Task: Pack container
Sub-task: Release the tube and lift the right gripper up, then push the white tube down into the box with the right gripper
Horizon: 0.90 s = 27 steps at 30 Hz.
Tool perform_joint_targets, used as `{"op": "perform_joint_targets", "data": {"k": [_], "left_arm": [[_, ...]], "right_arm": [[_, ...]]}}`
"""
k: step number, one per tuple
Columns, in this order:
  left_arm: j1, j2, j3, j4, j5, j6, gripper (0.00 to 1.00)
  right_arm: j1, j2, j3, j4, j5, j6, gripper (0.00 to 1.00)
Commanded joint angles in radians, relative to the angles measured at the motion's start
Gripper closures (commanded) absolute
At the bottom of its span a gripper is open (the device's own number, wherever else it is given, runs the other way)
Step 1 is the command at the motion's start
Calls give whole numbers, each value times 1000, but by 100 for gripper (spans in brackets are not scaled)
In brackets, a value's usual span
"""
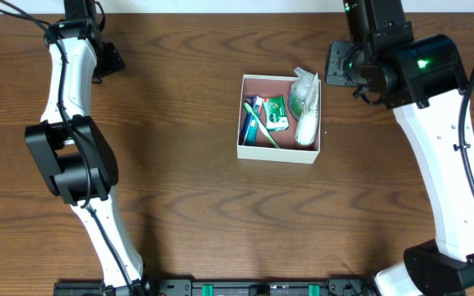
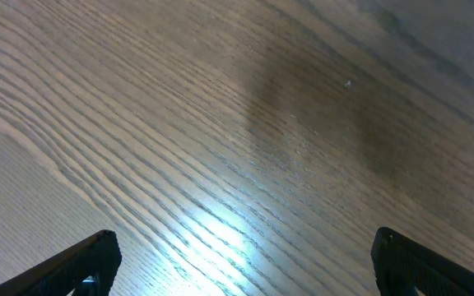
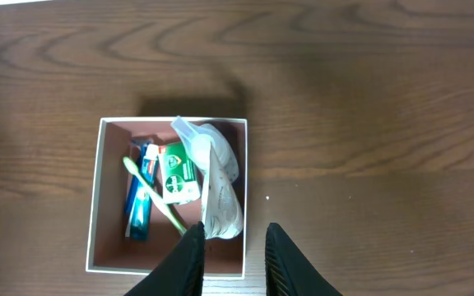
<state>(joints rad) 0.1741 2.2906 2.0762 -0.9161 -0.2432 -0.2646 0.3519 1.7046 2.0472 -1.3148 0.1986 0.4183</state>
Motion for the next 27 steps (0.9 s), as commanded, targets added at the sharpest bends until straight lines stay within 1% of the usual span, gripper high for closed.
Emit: {"op": "perform_joint_targets", "data": {"k": [1, 5, 9, 11, 13, 18, 27], "left_arm": [[2, -39, 20, -3, -13, -2, 2], [2, -39, 20, -3, -13, -2, 2], [2, -39, 20, -3, -13, -2, 2], [2, -39, 20, -3, -13, -2, 2], [2, -39, 20, -3, -13, -2, 2], [2, -39, 20, -3, -13, -2, 2], [2, -39, 20, -3, -13, -2, 2]], "right_arm": [[-6, 31, -10, 4, -8, 15, 77], [-5, 81, -18, 20, -39, 15, 77], [-5, 122, -18, 62, -61, 14, 75], [-5, 138, -19, 70, -61, 11, 69], [-5, 153, -19, 69, -61, 11, 66], [-5, 190, -23, 67, -78, 11, 64], [-5, 224, -48, 51, -84, 10, 64]]}}
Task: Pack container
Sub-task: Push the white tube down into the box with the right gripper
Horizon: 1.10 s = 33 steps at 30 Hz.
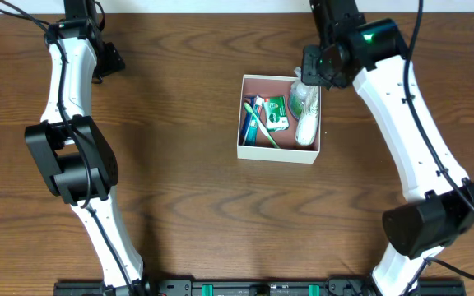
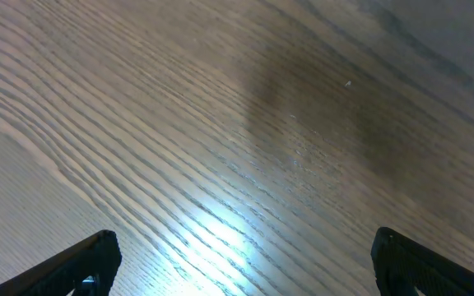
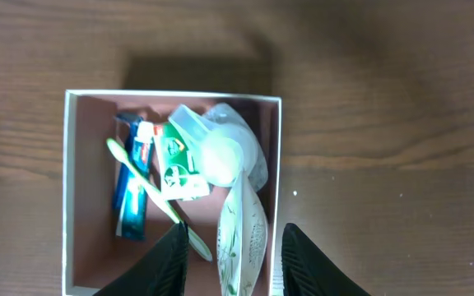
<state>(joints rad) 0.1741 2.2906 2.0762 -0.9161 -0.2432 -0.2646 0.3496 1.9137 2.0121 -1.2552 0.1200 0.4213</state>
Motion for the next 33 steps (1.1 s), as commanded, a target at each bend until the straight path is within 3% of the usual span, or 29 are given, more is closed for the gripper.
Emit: {"op": "perform_joint_targets", "data": {"k": [1, 12, 14, 20, 33], "left_arm": [[2, -39, 20, -3, -13, -2, 2], [2, -39, 20, -3, -13, -2, 2], [2, -39, 20, -3, -13, -2, 2], [2, -39, 21, -3, -13, -2, 2], [2, -39, 20, -3, -13, -2, 2]], "right_arm": [[-3, 18, -13, -14, -5, 7, 64], [-3, 71, -13, -50, -5, -13, 66], [-3, 77, -13, -55, -5, -19, 70], [-3, 78, -13, -86, -6, -18, 99], [-3, 45, 4, -207, -82, -10, 99]]}}
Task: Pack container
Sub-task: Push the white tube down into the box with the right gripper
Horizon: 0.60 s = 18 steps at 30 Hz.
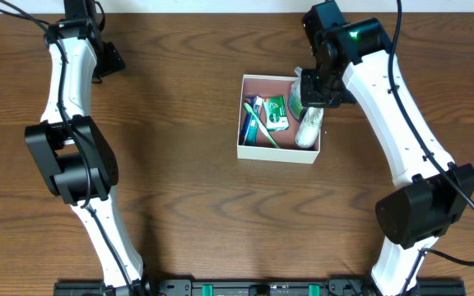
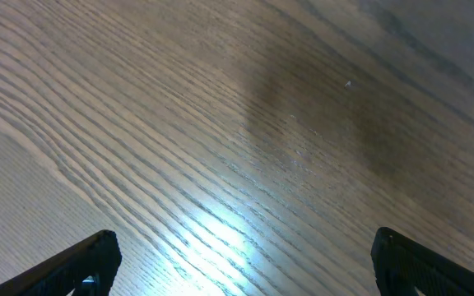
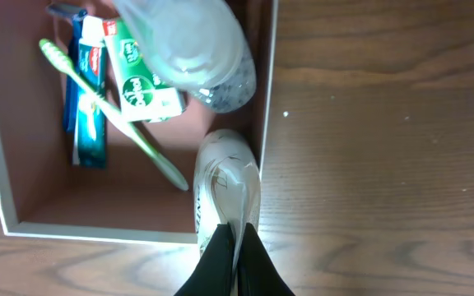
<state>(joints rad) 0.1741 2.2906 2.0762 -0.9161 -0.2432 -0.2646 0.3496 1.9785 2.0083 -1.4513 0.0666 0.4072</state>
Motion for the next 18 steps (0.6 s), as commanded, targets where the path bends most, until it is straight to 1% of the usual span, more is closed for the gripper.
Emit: {"op": "perform_joint_targets", "data": {"k": [1, 2, 4, 5, 13, 16, 18], "left_arm": [[2, -39, 20, -3, -13, -2, 2], [2, -39, 20, -3, -13, -2, 2], [2, -39, 20, -3, -13, -2, 2], [2, -39, 20, -3, -13, -2, 2], [2, -39, 20, -3, -13, -2, 2], [2, -39, 20, -3, -13, -2, 2], [2, -39, 20, -3, -13, -2, 2]], "right_arm": [[-3, -29, 8, -10, -29, 8, 99], [-3, -39, 8, -6, -29, 8, 98], [-3, -50, 8, -2, -17, 7, 91], [-4, -51, 8, -3, -12, 7, 89], [-5, -60, 11, 13, -8, 14, 81], [-15, -71, 46, 32, 17, 14, 74], [-31, -84, 89, 35, 41, 14, 71]]}}
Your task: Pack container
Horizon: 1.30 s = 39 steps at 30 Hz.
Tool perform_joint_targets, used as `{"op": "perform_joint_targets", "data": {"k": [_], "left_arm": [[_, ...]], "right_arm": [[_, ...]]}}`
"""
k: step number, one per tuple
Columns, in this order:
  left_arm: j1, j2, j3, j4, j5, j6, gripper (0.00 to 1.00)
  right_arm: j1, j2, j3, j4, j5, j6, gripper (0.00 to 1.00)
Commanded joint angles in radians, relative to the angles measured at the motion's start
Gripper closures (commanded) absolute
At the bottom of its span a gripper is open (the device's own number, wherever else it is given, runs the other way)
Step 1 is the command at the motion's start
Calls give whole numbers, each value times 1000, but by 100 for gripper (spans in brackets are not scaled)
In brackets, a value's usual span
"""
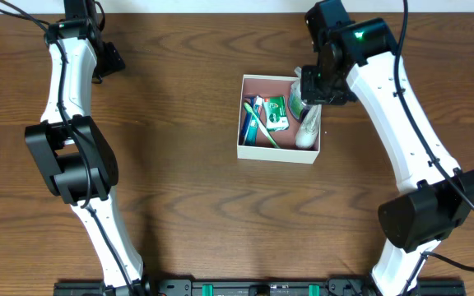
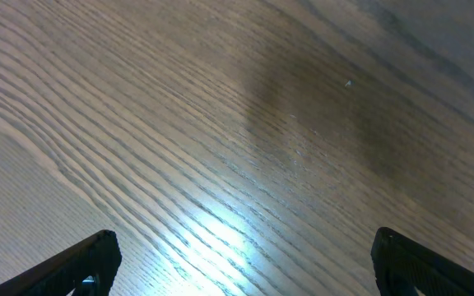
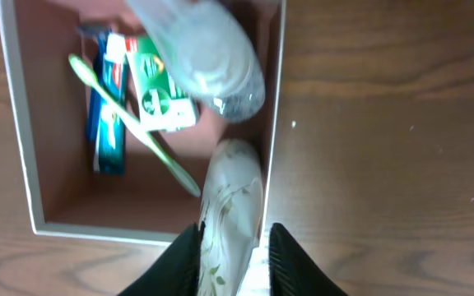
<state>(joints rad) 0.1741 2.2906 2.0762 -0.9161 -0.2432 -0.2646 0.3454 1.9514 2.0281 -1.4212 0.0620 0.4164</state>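
A white box [image 1: 278,158] with a brown inside sits mid-table. It holds a green toothbrush [image 3: 130,123], a blue toothpaste tube [image 3: 109,123], a green pack [image 3: 159,99], a clear bottle [image 3: 208,57] and a white leaf-printed tube [image 3: 233,189] lying along the right wall. My right gripper [image 3: 234,263] is open just over the box's near right corner, its fingers on either side of the white tube's end. My left gripper [image 2: 245,263] is open over bare wood at the far left, holding nothing.
The wooden table [image 1: 179,205] spreads all round the box. The left arm [image 1: 68,123] stretches along the left side and the right arm [image 1: 418,148] along the right. The table's far edge runs close behind the box.
My right gripper was pinched shut at the end of the white tube; its fingers now stand apart with the tube between them. The left arm has not moved.
My right gripper was partly open, high over the box's right side. Then it was lower and wider over the white tube. Then it was shut at the tube's end by the right wall, and now it is open there. The left gripper stayed open throughout.
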Motion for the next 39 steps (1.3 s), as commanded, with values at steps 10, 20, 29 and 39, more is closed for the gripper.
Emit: {"op": "perform_joint_targets", "data": {"k": [10, 20, 29, 39], "left_arm": [[2, -39, 20, -3, -13, -2, 2], [2, -39, 20, -3, -12, -2, 2], [2, -39, 20, -3, -13, -2, 2], [2, -39, 20, -3, -13, -2, 2]], "right_arm": [[-239, -216, 310, -63, 261, 5, 11], [-503, -281, 300, -277, 108, -210, 1], [-515, -282, 291, -253, 24, -268, 1], [-515, -282, 291, -271, 24, -268, 1]]}}
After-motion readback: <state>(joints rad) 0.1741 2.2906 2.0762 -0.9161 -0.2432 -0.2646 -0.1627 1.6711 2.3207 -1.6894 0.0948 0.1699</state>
